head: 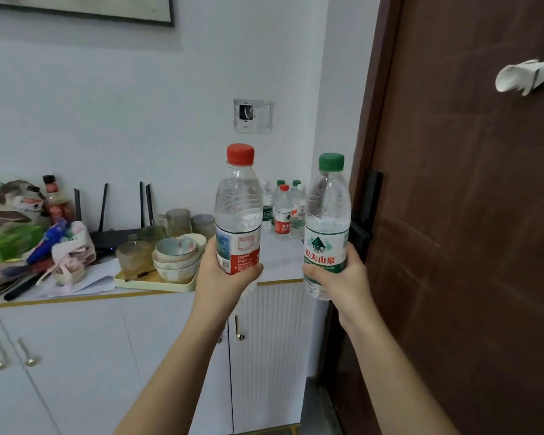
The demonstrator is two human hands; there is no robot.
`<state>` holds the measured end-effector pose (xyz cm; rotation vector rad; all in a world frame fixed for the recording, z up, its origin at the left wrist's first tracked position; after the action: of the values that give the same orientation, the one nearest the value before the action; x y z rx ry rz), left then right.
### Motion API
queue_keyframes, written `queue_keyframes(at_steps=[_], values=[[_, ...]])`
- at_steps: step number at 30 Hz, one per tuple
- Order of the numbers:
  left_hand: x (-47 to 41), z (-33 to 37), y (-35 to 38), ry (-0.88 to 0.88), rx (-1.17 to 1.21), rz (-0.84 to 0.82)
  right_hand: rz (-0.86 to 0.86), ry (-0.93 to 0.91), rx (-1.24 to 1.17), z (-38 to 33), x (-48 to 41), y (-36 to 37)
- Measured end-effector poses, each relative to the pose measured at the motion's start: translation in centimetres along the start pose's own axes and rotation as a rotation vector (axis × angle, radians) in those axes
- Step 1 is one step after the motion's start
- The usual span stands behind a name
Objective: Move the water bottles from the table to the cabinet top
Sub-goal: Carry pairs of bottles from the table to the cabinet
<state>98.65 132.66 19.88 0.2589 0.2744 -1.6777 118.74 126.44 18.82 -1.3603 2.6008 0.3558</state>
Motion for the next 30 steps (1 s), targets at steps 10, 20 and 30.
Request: queue_keyframes(at_steps=[10, 20, 30], values=[[-13.5, -5.2, 1.5, 0.004, -0.012, -0.035, 0.049, 0.023, 0.073, 4.1, -11.2, 4.9], [-20.1, -12.7, 5.4, -0.088, -0.079, -0.031, 0.030, 0.092, 0.120, 11.1, -20.3, 6.8], [-29.4, -20.5, 10.6, -0.169, -0.154, 0.079, -0.035, 0.124, 0.173, 19.1, -31.6, 7.3]])
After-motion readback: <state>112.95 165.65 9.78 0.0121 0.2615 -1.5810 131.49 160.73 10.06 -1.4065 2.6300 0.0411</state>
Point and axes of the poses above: each hand's wrist, its own x-axis away from the middle knuckle, its own y-axis out of the palm, z = x × y, the point moved 5 cm from there along -x, towards the middle knuckle, and after that the axes turned 3 degrees about -x, right-handed, at the moved point
